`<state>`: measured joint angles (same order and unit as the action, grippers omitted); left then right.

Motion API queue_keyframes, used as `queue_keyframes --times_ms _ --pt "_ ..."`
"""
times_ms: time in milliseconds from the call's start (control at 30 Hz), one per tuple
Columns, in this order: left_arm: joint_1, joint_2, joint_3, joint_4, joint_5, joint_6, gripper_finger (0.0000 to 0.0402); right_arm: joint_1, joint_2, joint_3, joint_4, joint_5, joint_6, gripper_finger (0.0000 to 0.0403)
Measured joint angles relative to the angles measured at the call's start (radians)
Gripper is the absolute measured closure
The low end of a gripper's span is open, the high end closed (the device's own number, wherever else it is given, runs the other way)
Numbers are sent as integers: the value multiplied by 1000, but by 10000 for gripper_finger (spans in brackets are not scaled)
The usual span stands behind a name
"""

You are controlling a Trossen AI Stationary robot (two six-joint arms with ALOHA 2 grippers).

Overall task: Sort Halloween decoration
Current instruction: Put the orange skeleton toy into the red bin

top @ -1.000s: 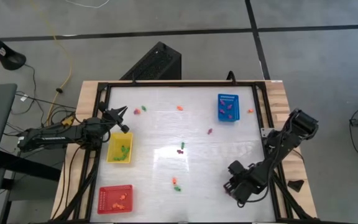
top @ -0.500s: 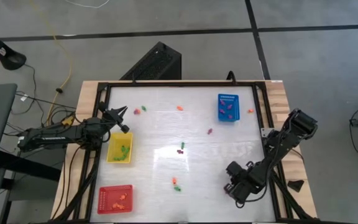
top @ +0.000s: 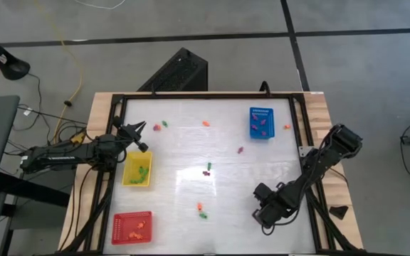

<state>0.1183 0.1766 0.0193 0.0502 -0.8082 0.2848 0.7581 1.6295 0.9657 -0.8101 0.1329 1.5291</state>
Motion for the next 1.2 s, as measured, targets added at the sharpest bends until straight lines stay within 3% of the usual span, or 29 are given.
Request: queue_keyframes --times_ms 233,600,767,967,1200 --pt "0 0 0 0 0 0 384 1 0 0 -45 -8 41 325" --pt "0 0 0 0 0 0 384 33 9 0 -39 -7 113 218" --pt "0 0 0 0 0 0 384 41 33 -4 5 -6 112 191" --pt "0 0 0 0 0 0 384 23 46 -6 19 -3 67 212" --pt "0 0 0 0 0 0 384 11 46 -6 4 -20 43 310"
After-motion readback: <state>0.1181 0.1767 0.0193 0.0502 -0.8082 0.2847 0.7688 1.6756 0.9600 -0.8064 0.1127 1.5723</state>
